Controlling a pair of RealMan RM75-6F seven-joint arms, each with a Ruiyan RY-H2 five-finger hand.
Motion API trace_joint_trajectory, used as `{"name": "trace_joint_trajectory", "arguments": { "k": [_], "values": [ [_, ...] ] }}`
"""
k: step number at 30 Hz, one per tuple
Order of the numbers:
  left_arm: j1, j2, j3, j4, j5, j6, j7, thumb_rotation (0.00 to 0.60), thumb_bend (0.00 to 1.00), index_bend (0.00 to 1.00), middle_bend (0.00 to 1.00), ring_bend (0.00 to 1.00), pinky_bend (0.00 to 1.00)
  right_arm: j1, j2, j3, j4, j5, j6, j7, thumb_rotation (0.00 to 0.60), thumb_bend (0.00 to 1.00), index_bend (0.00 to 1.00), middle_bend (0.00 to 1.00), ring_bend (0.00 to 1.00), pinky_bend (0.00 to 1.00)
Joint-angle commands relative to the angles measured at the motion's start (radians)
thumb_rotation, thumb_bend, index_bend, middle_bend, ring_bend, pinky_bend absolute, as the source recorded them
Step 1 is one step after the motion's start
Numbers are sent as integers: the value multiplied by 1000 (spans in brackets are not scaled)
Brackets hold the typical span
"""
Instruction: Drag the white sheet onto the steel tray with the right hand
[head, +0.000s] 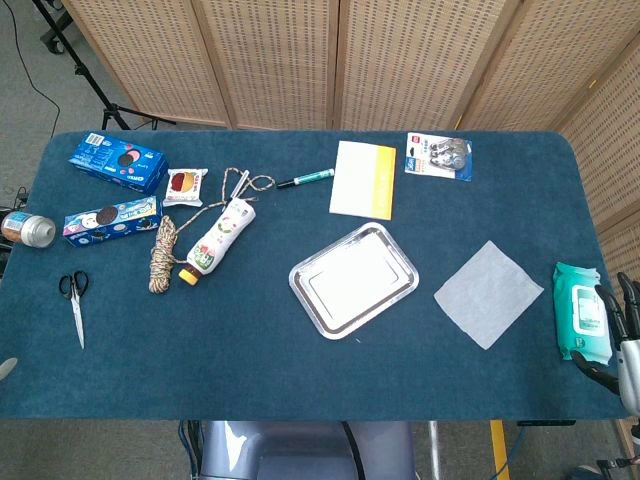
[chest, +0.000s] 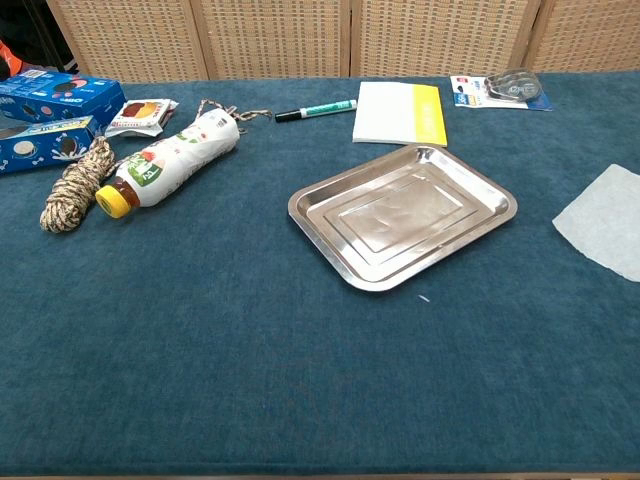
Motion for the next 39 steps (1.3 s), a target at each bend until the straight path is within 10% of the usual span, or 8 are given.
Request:
{"name": "trace_joint_trajectory", "arguments": {
  "k": [1, 13, 24, 39],
  "values": [
    [-2, 2, 3, 4, 5, -4, -7, 600, 0, 0, 0, 0, 0, 5, 11, -10, -9, -6, -20, 9, 600, 0, 108, 0, 0, 0],
    [-13, 6, -7, 3, -11, -26, -27, 600, 0, 0, 0, 0, 0, 304, 62, -21, 15, -140, -411, 197, 600, 22, 245, 0, 0, 0],
    [-41, 4, -16, -4, -46, -92, -7, 600, 0, 0, 0, 0, 0, 608, -47, 52, 63, 21, -871, 120, 600, 236, 344, 13, 0, 0],
    [-63, 5, -25, -10, -86, -149, 7, 600, 0, 0, 0, 0, 0, 699, -160, 42, 218, 178, -1023, -4, 600, 311, 349, 14, 0, 0]
  ]
}}
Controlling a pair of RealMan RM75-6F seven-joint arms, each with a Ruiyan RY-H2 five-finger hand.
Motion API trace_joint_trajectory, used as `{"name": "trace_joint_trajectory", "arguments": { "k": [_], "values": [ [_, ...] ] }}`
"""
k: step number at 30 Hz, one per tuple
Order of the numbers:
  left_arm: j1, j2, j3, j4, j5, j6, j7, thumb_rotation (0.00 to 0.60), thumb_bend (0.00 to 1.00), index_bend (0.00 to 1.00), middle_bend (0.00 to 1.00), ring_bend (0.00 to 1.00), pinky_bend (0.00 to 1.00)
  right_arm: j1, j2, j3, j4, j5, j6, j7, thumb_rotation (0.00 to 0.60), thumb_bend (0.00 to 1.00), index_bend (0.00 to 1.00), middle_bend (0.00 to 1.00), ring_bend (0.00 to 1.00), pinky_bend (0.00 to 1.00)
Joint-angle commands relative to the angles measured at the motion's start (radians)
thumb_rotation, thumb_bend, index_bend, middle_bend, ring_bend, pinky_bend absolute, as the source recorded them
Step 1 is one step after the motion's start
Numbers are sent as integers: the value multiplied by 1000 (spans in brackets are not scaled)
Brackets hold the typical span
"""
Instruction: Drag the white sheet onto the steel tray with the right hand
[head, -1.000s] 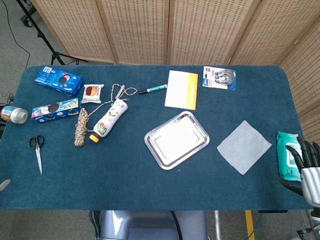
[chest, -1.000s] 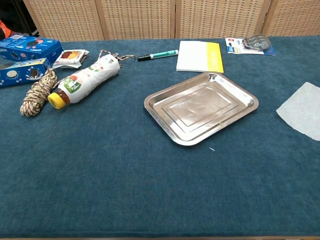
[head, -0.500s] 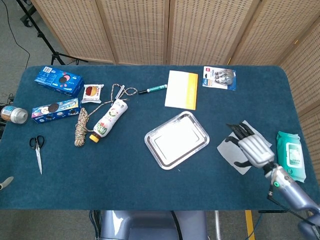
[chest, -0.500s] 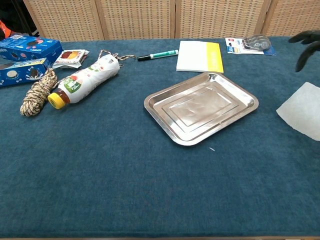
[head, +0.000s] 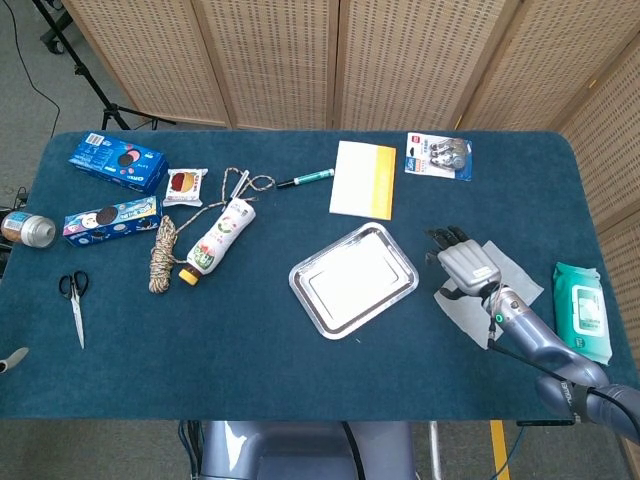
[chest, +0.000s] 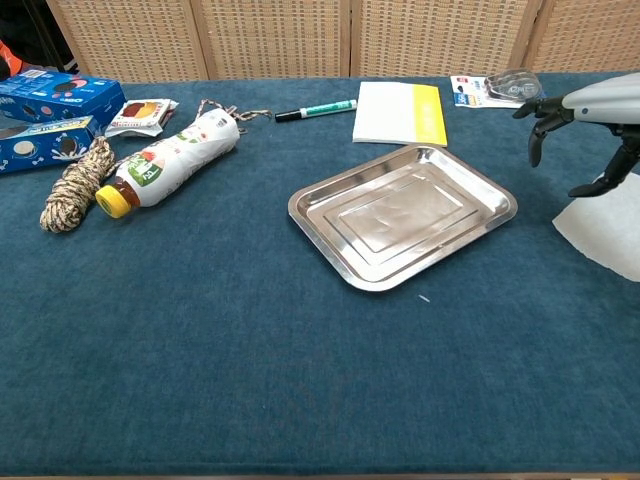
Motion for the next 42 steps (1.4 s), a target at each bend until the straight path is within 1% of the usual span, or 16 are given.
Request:
{"name": "trace_joint_trajectory", "arguments": {
  "k": [1, 9, 15, 18, 23, 27, 29, 35, 37, 40, 42],
  "values": [
    [-1, 0, -1, 0, -3, -3, 1, 600, 0, 0, 0, 0, 0, 1, -6, -12, 14, 5, -7, -2, 600, 311, 352, 13, 0, 0],
    [-7, -4, 1, -3, -4, -13, 16, 600, 0, 0, 0, 0, 0, 5, -25, -48, 41, -11, -12, 17, 600, 311, 370, 13, 0, 0],
    [-6, -5, 2, -5, -3, -13, 18, 600, 0, 0, 0, 0, 0, 14, -59, -79, 77, -34, -12, 27, 600, 318, 380, 14, 0, 0],
    [-8, -5, 2, -3, -6, -16, 16, 600, 0, 0, 0, 0, 0, 17, -68, -87, 84, -39, -7, 29, 600, 337, 380, 14, 0, 0],
    [-7, -3, 1, -4, -6, -15, 13, 600, 0, 0, 0, 0, 0, 21, -78, -92, 98, -32, -10, 29, 600, 341, 381, 14, 0, 0],
    [-5, -2, 1, -3, -7, -11, 8, 600, 0, 0, 0, 0, 0, 24, -84, -95, 111, -23, -13, 28, 600, 365, 423, 14, 0, 0],
    [-5, -2, 1, -3, -7, -12, 8, 600, 0, 0, 0, 0, 0, 24, -84, -97, 115, -19, -14, 27, 600, 392, 444, 14, 0, 0],
    [-5, -2, 2, -5, -4, -10, 10, 600, 0, 0, 0, 0, 0, 22, -89, -113, 134, -18, -14, 17, 600, 440, 470, 13, 0, 0],
    [-5, -2, 2, -5, -5, -10, 11, 600, 0, 0, 0, 0, 0, 22, -91, -116, 139, -19, -13, 16, 600, 440, 483, 13, 0, 0],
    [-5, -2, 3, -6, -3, -11, 11, 600, 0, 0, 0, 0, 0, 21, -95, -120, 147, -20, -8, 17, 600, 440, 522, 14, 0, 0],
    [-5, -2, 3, -6, -2, -11, 10, 600, 0, 0, 0, 0, 0, 18, -99, -121, 152, -21, -1, 20, 600, 440, 569, 16, 0, 0]
  ]
}}
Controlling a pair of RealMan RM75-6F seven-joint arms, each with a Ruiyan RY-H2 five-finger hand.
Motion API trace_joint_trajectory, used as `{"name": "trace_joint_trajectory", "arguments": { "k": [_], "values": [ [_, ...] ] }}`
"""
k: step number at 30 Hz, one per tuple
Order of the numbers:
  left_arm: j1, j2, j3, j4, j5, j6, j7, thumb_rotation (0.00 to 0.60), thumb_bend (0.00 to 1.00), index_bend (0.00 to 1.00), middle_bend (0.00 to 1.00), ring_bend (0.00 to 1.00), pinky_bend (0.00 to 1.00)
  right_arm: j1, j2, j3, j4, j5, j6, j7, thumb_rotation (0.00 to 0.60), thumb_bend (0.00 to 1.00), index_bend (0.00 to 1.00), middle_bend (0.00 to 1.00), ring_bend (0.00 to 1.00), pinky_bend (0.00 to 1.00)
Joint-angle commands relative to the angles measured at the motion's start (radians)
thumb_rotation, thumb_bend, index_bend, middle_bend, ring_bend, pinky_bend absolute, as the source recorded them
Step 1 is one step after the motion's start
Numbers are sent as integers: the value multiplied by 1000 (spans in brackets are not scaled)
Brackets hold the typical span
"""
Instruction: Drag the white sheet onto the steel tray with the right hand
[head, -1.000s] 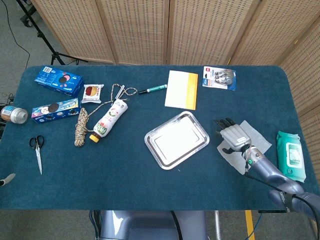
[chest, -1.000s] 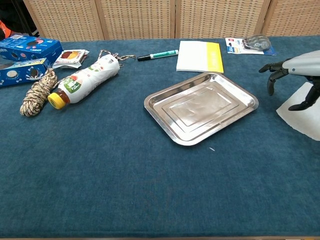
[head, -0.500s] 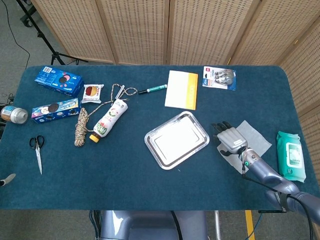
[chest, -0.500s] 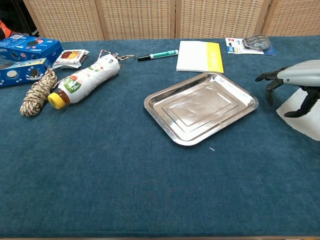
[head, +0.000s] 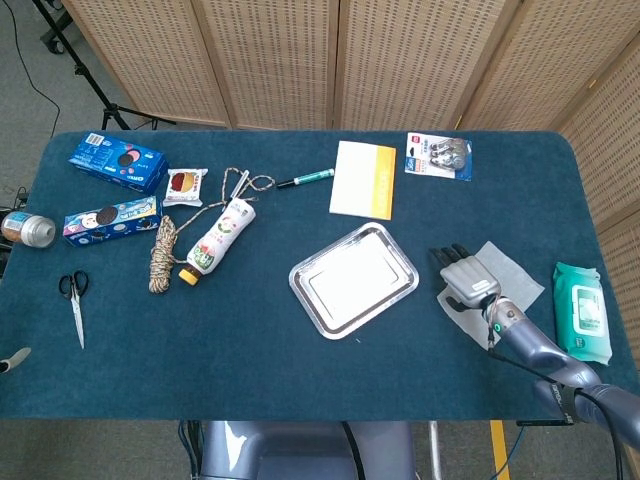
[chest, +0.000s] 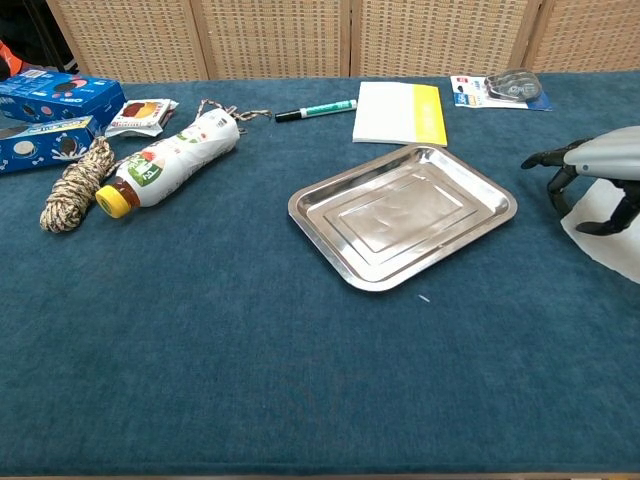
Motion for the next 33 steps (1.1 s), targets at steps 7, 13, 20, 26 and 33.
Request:
{"name": "trace_joint_trajectory", "arguments": {
  "k": [7, 13, 20, 26, 33],
  "values": [
    [0, 2, 0, 0, 0, 1, -6, 600, 0, 0, 0, 0, 0, -11, -11, 3, 13, -3, 36, 42, 600, 461, 645, 36, 0, 0],
    [-1, 5, 3, 0, 7, -3, -12, 600, 0, 0, 0, 0, 0, 4, 14, 41, -56, 8, 65, 52, 600, 541, 669, 43, 0, 0],
    [7, 14, 8, 1, 24, 16, -40, 600, 0, 0, 0, 0, 0, 68, 39, 131, -233, 103, 58, -92, 600, 543, 686, 43, 0, 0],
    [8, 22, 13, 10, 34, 17, -73, 600, 0, 0, 0, 0, 0, 156, -41, 204, -297, 330, 42, -319, 600, 544, 686, 44, 0, 0],
    [6, 30, 17, 25, 40, 7, -113, 600, 0, 0, 0, 0, 0, 264, -193, 203, -266, 595, 97, -583, 600, 544, 689, 47, 0, 0]
  ]
}}
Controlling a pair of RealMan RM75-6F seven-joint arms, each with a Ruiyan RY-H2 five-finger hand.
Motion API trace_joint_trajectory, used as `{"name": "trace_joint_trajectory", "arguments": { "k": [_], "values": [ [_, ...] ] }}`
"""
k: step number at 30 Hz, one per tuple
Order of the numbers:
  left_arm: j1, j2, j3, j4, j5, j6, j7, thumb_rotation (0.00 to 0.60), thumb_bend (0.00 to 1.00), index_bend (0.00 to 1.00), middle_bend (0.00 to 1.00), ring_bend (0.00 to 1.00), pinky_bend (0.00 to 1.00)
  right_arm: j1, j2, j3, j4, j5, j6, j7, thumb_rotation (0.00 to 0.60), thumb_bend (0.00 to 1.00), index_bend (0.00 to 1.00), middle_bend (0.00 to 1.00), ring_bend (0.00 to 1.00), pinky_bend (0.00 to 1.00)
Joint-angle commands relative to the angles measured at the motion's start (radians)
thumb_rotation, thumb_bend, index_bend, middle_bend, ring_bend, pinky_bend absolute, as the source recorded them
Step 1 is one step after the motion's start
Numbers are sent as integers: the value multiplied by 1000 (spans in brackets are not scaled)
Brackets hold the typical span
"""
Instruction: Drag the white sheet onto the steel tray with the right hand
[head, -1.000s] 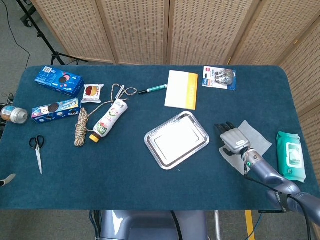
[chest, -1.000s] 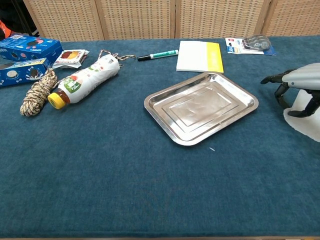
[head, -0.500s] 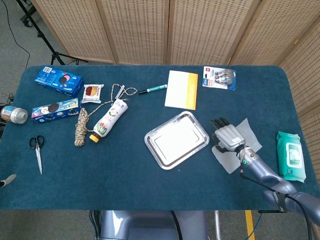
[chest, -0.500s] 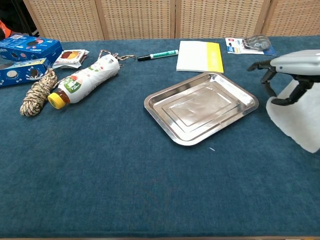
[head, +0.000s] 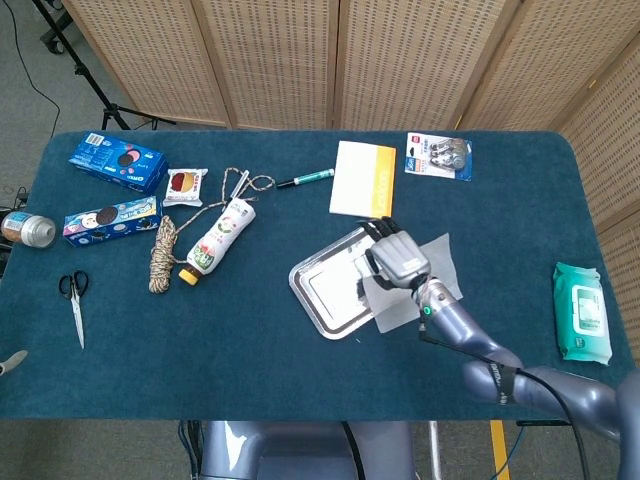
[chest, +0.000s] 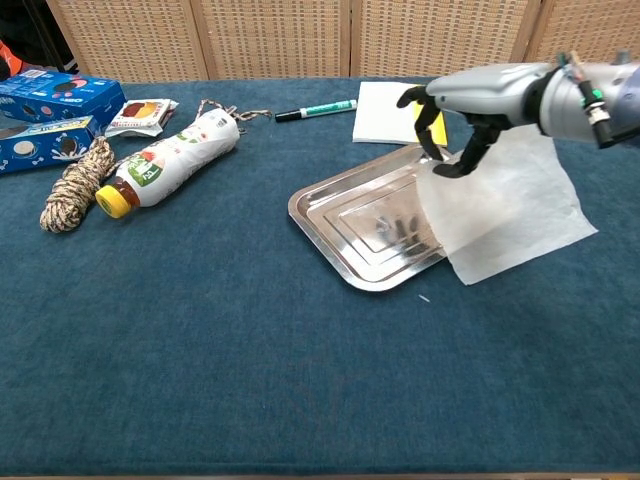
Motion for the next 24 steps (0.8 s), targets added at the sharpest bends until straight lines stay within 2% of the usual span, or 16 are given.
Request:
{"name": "trace_joint_trajectory", "arguments": {
  "k": [1, 9, 16, 24],
  "values": [
    [-2, 3, 2, 4, 3, -5, -11, 600, 0, 0, 0, 0, 0, 84, -107, 12, 14, 151, 35, -144, 600, 543, 690, 47, 0, 0],
    [-6, 13, 2, 14, 1, -15, -50, 600, 0, 0, 0, 0, 0, 159, -231, 7, 97, 260, 60, -237, 600, 543, 690, 53, 0, 0],
    [-12, 23, 0, 23, -7, -33, -89, 600, 0, 0, 0, 0, 0, 217, -361, 50, 248, 323, 62, -237, 600, 544, 690, 57, 0, 0],
    [-19, 28, 1, 34, -9, -50, -116, 600, 0, 0, 0, 0, 0, 271, -399, 66, 343, 323, 9, -243, 600, 543, 696, 57, 0, 0]
  ]
}}
